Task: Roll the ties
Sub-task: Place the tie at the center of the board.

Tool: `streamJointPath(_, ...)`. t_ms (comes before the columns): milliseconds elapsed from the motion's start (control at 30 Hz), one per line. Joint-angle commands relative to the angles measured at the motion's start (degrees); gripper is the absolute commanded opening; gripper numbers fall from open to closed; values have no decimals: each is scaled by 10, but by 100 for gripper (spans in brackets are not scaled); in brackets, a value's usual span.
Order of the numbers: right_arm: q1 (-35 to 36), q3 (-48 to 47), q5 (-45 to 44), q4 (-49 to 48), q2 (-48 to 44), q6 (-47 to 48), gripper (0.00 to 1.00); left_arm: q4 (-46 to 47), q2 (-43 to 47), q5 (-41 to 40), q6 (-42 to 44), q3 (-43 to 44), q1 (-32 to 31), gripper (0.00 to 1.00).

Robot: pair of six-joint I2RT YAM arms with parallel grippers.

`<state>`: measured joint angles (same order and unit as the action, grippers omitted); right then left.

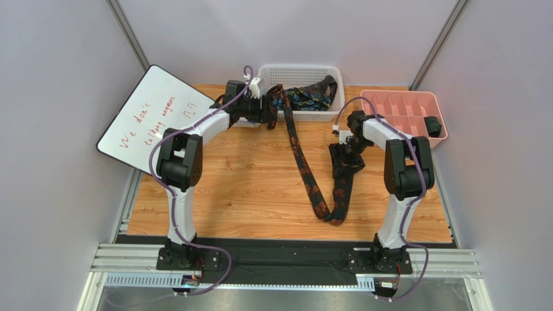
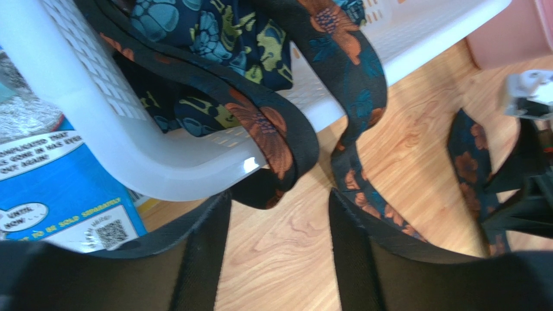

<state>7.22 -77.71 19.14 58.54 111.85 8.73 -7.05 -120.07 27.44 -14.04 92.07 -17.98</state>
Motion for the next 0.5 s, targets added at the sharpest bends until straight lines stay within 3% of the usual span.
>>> streamJointPath(0, 3, -22, -14, -21, 4, -15, 61, 3, 5, 26, -22, 29, -1, 66)
streamJointPath(67, 3, -20, -20, -21, -3, -15, 59, 14, 10, 31, -31, 8, -2, 66)
streamJointPath(200, 3, -17, -31, -21, -4, -14, 40, 56, 15, 27, -40, -21, -7, 65)
streamJointPath(367, 3, -20, -34, -19, -7, -14, 24, 65, 5, 38, -47, -16, -13, 61)
streamJointPath(467, 3, -28, -31, -18, -14, -14, 8, 68, 7, 45, -49, -18, -14, 53)
